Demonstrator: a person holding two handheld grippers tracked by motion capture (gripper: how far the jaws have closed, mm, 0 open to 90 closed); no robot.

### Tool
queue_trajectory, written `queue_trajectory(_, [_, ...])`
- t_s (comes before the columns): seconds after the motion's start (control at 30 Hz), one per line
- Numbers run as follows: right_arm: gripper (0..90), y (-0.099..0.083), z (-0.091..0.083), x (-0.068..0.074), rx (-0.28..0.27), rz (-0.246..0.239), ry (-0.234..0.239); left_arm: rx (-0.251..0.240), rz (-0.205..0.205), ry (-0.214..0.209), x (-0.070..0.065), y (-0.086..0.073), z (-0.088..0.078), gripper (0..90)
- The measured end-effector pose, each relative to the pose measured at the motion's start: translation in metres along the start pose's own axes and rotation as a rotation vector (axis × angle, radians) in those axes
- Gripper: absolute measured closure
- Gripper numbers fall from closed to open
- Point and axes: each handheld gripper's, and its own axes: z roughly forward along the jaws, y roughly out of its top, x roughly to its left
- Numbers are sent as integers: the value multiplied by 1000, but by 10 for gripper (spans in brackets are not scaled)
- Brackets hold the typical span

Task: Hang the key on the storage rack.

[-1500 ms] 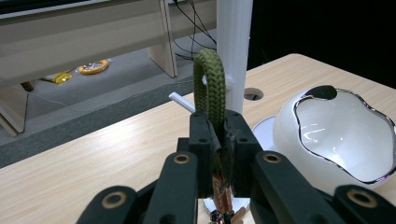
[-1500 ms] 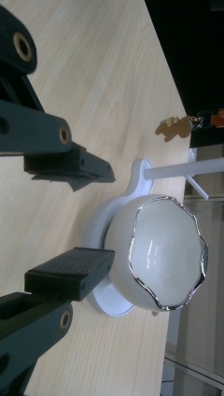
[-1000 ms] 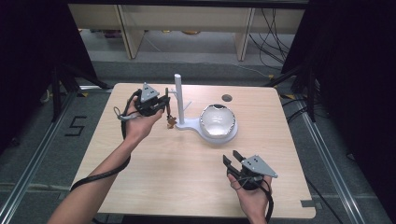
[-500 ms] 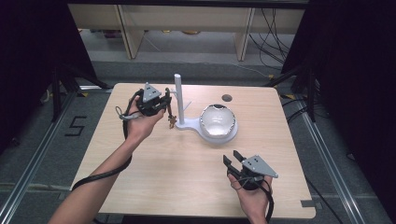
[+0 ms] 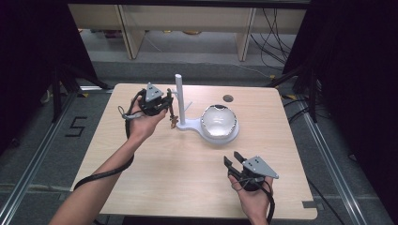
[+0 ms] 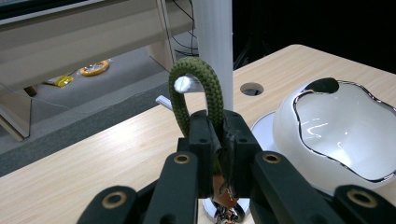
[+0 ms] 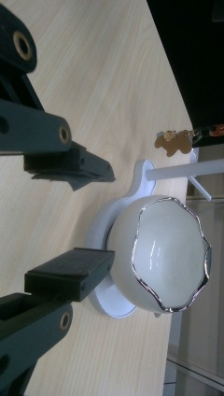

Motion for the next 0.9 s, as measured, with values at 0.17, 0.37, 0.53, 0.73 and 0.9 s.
queue_trajectory(0.17, [560,0,0,-2,-9,-24,-9,1,-3,-2,0,-3,3,826])
queue_trajectory(0.37, [560,0,0,0,-6,12,8,-7,-5,-8,-1,-5,7,826])
queue_trajectory(0.53, [560,0,0,0,-8,9,3,-14,-2,-15,-3,-7,12,823])
queue_trajectory(0.73, [560,-1,1,-2,-19,-7,7,-20,2,-28,-3,-9,15,794])
queue_trajectory(0.9, [559,-1,-2,-2,-7,13,-9,-27,-12,-32,-3,-13,10,709])
